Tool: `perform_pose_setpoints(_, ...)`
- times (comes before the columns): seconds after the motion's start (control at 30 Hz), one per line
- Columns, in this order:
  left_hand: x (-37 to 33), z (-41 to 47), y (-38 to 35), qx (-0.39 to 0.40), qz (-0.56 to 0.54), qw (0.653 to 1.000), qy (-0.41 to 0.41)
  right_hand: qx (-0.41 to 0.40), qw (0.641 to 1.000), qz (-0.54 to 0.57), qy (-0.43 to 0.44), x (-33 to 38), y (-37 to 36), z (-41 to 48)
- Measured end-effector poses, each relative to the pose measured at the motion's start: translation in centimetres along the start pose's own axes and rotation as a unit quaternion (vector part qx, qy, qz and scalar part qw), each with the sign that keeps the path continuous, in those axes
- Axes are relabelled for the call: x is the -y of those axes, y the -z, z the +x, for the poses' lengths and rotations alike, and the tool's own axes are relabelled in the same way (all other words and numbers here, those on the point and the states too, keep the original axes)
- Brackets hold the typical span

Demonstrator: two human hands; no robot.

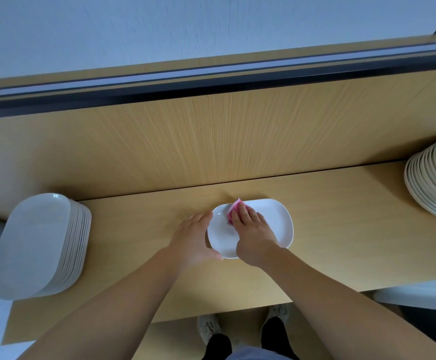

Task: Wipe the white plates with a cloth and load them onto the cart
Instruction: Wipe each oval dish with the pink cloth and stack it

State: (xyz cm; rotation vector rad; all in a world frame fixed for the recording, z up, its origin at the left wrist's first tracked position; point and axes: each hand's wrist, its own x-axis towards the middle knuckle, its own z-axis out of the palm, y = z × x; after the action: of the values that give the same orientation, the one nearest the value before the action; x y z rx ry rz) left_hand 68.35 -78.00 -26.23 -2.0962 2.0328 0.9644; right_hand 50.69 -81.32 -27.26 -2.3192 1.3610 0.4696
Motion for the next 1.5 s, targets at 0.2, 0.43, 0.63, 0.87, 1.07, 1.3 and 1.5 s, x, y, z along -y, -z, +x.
perform_pose_setpoints(0.2, 0.0, 0.1, 0.0, -0.035, 0.017, 0.999, -0.027, 0.02, 0.993, -0.03, 0.108, 1.3, 0.5, 0.5)
perform_pose_setpoints(0.43, 0.5, -0.2, -0.5, -0.063, 0.066, 0.995, -0.038, 0.04, 0.977, -0.05, 0.202, 0.3, 0.8, -0.7)
perform_pose_setpoints(0.63, 0.7, -0.5, -0.4, -0.059, 0.103, 0.993, -0.028, 0.071, 0.971, -0.044, 0.223, -0.9, 0.5, -2.0)
perform_pose_setpoints(0.87, 1.1, -0.6, -0.6, -0.051, 0.097, 0.994, -0.011, 0.046, 0.971, -0.034, 0.231, -5.0, -0.6, -3.5)
perform_pose_setpoints(1.07, 1.2, -0.5, -0.4, -0.048, 0.099, 0.994, -0.016, 0.032, 0.982, -0.073, 0.169, -9.8, 0.2, -4.8)
perform_pose_setpoints(1.3, 1.3, -0.9, -0.9, -0.106, 0.153, 0.978, -0.099, -0.108, 0.968, -0.117, 0.192, -9.4, 0.1, -4.3)
perform_pose_setpoints(1.5, 0.3, -0.3, -1.1, -0.063, 0.227, 0.944, -0.231, -0.14, 0.966, -0.114, 0.187, -7.7, 2.0, -1.1)
